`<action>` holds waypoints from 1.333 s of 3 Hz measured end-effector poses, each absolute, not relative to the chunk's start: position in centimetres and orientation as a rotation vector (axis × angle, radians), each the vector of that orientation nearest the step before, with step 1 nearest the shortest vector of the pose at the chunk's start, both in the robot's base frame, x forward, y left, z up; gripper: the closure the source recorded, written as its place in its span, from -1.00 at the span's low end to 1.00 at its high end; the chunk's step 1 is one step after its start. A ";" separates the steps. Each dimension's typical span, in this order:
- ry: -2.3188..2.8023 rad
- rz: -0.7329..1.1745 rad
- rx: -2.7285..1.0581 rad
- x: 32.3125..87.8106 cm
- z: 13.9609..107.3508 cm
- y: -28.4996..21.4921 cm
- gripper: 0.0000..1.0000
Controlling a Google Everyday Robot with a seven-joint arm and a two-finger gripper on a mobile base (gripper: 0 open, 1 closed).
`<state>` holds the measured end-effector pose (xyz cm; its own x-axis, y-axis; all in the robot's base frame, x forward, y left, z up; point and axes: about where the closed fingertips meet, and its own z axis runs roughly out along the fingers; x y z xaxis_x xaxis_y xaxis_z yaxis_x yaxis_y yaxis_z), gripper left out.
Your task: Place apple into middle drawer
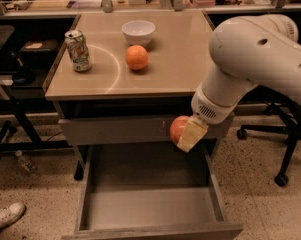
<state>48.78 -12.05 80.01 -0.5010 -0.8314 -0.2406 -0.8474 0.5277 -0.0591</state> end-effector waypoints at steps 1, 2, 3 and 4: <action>2.560 0.187 -1.456 47.6 76.4 -9.0 1.00; 2.570 0.183 -1.457 47.4 75.7 -8.7 1.00; 2.628 0.165 -1.452 47.1 70.4 -6.7 1.00; 2.694 0.145 -1.372 47.7 66.0 -5.8 1.00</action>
Offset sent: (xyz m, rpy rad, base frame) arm -0.0092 0.0260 -0.0300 0.0233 0.0598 0.0188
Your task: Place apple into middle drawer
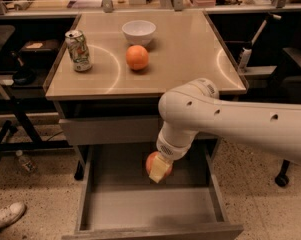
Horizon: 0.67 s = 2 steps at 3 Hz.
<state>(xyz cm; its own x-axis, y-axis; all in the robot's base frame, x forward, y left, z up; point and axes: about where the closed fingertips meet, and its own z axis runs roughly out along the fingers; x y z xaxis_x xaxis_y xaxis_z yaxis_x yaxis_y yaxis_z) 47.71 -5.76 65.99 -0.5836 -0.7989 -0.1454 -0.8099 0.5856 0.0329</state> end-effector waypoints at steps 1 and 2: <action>2.751 0.138 -1.310 47.8 62.3 -5.0 1.00; 2.751 0.139 -1.309 47.8 62.3 -5.0 1.00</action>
Offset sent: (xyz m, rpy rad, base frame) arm 0.0009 0.0063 -0.0315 -0.0126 0.0184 -0.0376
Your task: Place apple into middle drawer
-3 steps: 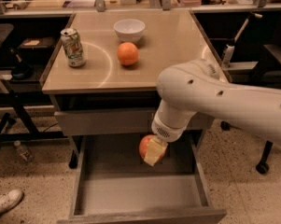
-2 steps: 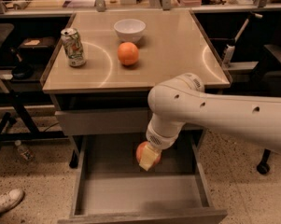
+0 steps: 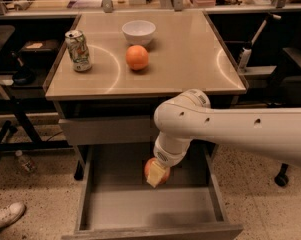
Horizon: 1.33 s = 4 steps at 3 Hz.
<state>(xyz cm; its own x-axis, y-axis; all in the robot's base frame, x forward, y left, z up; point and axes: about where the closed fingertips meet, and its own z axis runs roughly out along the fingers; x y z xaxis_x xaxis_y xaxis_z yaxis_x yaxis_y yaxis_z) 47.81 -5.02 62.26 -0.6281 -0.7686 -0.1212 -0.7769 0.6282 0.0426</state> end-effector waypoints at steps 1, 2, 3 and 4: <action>2.804 0.264 -1.257 46.8 57.8 -4.4 1.00; 2.845 0.368 -1.155 46.8 53.2 -4.0 1.00; 2.865 0.427 -1.085 47.2 50.2 -3.8 1.00; 2.886 0.512 -1.035 46.9 47.4 -3.2 1.00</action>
Offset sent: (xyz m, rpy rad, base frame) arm -0.0061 0.0148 -0.1441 0.1926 0.1505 -0.1922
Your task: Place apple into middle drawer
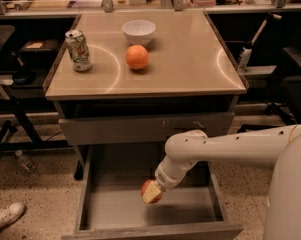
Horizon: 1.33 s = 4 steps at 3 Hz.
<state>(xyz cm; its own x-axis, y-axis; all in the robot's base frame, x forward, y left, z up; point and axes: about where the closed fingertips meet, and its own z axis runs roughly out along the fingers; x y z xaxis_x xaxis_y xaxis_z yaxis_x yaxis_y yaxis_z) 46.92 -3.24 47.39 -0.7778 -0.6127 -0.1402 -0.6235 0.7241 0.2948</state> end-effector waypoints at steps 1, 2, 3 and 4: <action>2.891 0.517 -1.036 46.8 47.1 -3.2 1.00; 2.893 0.579 -1.018 46.2 45.5 -3.0 1.00; 2.905 0.630 -0.938 46.4 42.5 -3.1 1.00; 2.907 0.631 -0.873 47.4 40.5 -3.6 1.00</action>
Offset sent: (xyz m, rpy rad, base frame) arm -0.0146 0.0051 -0.0388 0.0828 0.0531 -0.0237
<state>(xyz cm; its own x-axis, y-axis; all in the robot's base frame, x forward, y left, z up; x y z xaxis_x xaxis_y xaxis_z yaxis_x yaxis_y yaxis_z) 47.39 -3.59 40.54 -0.8406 -0.5194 -0.1537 -0.5364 0.7586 0.3698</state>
